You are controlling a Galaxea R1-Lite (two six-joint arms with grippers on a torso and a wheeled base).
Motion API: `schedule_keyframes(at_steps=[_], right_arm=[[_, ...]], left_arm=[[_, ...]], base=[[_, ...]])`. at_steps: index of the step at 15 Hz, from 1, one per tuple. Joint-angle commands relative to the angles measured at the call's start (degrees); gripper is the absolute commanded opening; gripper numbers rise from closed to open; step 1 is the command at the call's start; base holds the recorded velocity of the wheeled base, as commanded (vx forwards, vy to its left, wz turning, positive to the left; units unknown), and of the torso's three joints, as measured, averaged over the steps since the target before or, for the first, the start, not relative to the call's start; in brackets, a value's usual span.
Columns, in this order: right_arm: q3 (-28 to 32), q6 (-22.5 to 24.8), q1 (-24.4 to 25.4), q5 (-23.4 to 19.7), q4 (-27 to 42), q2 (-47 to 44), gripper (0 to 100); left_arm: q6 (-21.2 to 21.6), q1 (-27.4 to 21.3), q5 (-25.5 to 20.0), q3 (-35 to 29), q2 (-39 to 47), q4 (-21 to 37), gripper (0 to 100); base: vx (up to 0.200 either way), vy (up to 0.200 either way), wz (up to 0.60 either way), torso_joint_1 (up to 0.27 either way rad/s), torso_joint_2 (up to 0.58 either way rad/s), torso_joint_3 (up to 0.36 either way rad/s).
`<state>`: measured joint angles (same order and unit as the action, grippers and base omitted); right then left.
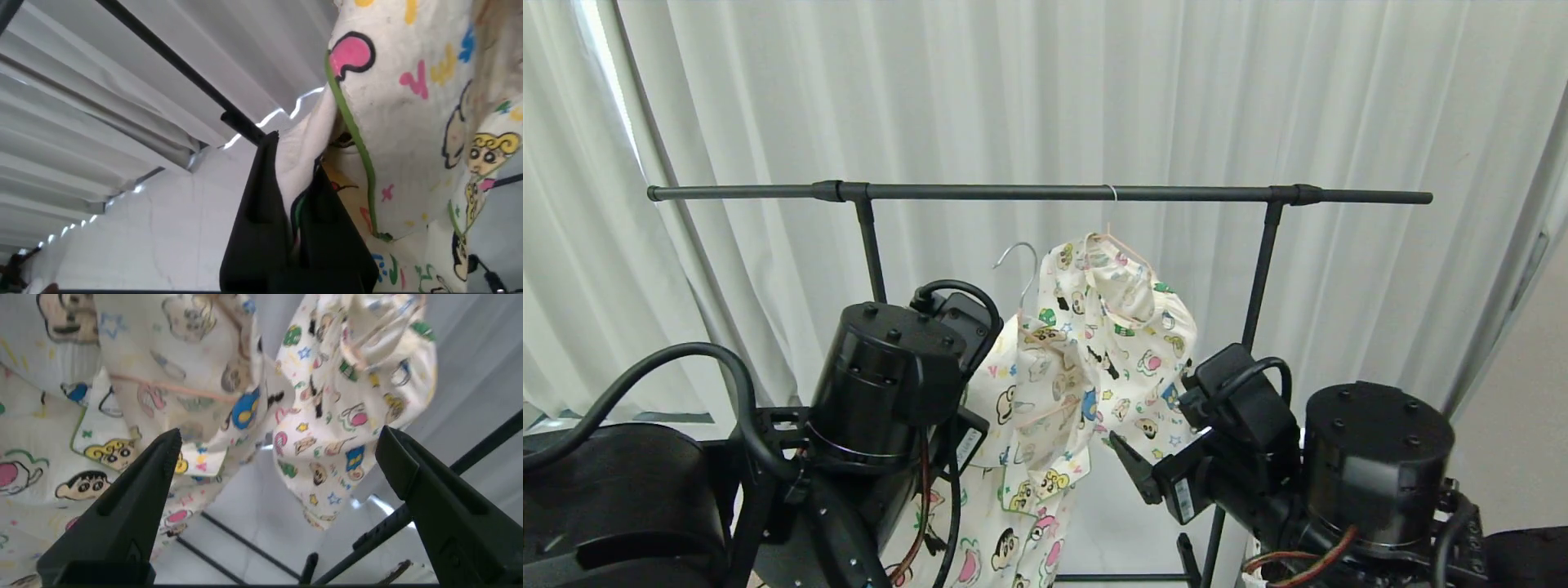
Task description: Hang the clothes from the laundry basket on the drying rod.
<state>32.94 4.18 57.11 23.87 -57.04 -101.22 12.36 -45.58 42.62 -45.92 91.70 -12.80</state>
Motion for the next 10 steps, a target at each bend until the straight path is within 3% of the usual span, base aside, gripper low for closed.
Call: schedule_keyframes(at_steps=[1, 3, 6, 10], right_arm=[[3.6, -0.1, -2.1, 0.0, 0.2, -5.7, 100], [7.2, -0.1, -2.9, 0.0, 1.7, -7.9, 100], [12.2, -2.9, -3.8, 0.0, 10.3, -8.6, 100], [12.2, -3.7, -8.2, 0.0, 13.4, -8.7, 100]], left_arm=[[-1.4, -1.4, 0.0, 0.0, -0.2, 0.0, 0], [-4.1, -3.1, 0.0, 0.0, -0.6, 0.0, 0], [-7.3, -5.6, -0.1, 0.0, -1.2, 0.0, 0], [-7.8, -7.2, -0.3, -0.6, -1.7, 0.0, 0]], base=[[0.000, 0.000, 0.00, 0.000, 0.00, 0.000], [0.000, 0.000, 0.00, 0.000, 0.00, 0.000], [0.000, 0.000, 0.00, 0.000, 0.00, 0.000], [0.000, 0.000, 0.00, 0.000, 0.00, 0.000]])
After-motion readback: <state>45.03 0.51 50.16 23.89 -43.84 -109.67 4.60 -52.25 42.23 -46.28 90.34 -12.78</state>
